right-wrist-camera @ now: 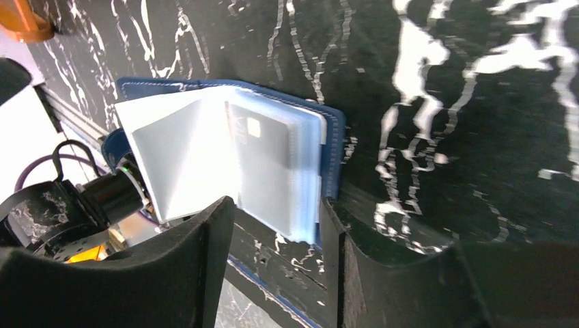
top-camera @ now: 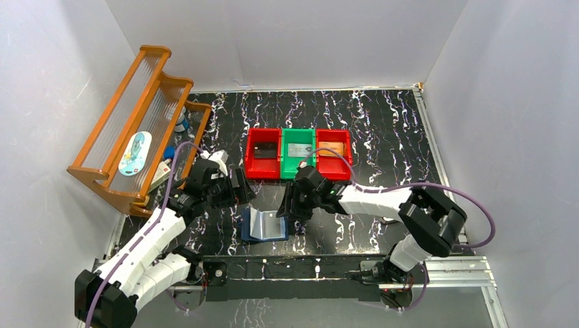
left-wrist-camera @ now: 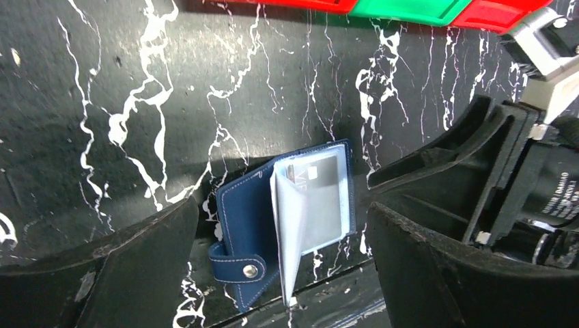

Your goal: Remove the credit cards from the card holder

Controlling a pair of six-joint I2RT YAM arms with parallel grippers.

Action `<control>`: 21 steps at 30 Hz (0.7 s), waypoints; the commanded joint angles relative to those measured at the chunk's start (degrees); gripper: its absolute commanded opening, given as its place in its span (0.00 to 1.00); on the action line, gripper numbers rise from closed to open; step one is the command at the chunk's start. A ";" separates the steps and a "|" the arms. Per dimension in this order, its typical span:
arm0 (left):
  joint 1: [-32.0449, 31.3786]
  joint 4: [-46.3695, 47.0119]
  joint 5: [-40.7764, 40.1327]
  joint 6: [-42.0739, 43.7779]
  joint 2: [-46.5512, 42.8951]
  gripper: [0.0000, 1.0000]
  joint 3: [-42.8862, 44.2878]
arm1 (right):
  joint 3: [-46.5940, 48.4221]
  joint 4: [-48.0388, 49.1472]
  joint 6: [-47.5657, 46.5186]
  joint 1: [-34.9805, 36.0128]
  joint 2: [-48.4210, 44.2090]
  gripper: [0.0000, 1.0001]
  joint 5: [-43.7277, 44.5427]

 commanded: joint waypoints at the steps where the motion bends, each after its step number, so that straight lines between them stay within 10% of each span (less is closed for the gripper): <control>1: 0.42 -2.46 3.57 -5.62 -2.79 0.92 -1.83 | 4.39 3.80 1.31 2.42 2.93 0.55 -3.03; 11: 0.42 -1.27 5.59 -12.57 -2.56 0.76 -9.47 | 6.61 2.06 2.15 3.05 8.07 0.48 -4.12; 21: 0.42 6.14 11.09 -16.72 -1.67 0.17 -16.66 | 7.35 0.84 2.15 3.05 9.74 0.44 -4.95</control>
